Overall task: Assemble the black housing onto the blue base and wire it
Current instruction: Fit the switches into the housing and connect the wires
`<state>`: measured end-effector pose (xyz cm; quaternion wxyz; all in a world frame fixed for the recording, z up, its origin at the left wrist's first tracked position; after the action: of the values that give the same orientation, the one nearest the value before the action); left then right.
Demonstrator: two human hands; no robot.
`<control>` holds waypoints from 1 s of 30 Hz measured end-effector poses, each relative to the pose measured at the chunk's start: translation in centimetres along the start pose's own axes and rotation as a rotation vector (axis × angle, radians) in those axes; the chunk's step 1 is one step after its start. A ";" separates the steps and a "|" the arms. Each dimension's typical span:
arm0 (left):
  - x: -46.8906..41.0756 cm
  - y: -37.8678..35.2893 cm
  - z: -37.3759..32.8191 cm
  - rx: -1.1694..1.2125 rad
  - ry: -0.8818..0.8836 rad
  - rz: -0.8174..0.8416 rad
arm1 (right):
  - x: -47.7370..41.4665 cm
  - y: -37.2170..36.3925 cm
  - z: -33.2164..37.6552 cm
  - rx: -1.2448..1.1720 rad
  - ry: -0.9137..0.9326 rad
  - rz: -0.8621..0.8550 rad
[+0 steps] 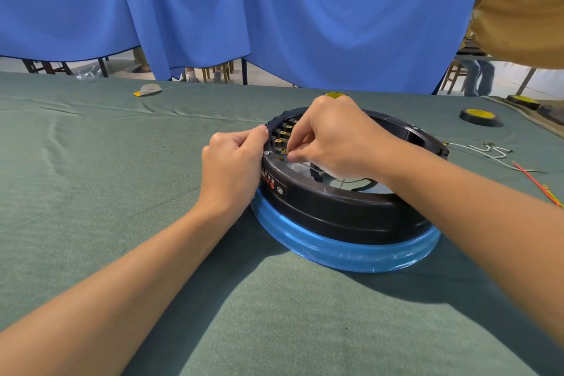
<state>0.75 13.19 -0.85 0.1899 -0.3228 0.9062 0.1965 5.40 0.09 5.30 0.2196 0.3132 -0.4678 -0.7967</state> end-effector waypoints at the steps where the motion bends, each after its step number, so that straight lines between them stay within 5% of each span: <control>1: 0.0 0.0 0.0 0.001 0.000 0.001 | 0.0 0.1 0.0 -0.013 0.004 -0.004; 30: 0.3 -0.1 -0.2 0.050 0.072 0.000 | 0.1 -0.4 0.8 0.030 0.042 -0.042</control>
<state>0.52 12.85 -0.82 0.1652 -0.3248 0.9170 0.1621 4.74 0.67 5.19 0.2077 0.3431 -0.4683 -0.7873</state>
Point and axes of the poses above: each hand's wrist, its own x-axis away from the middle knuckle, its own y-axis out of the back of the hand, z = x × y, the point moved 2 cm from there along -x, towards the middle knuckle, and after that the axes turned 3 degrees about -x, right-handed, at the moved point
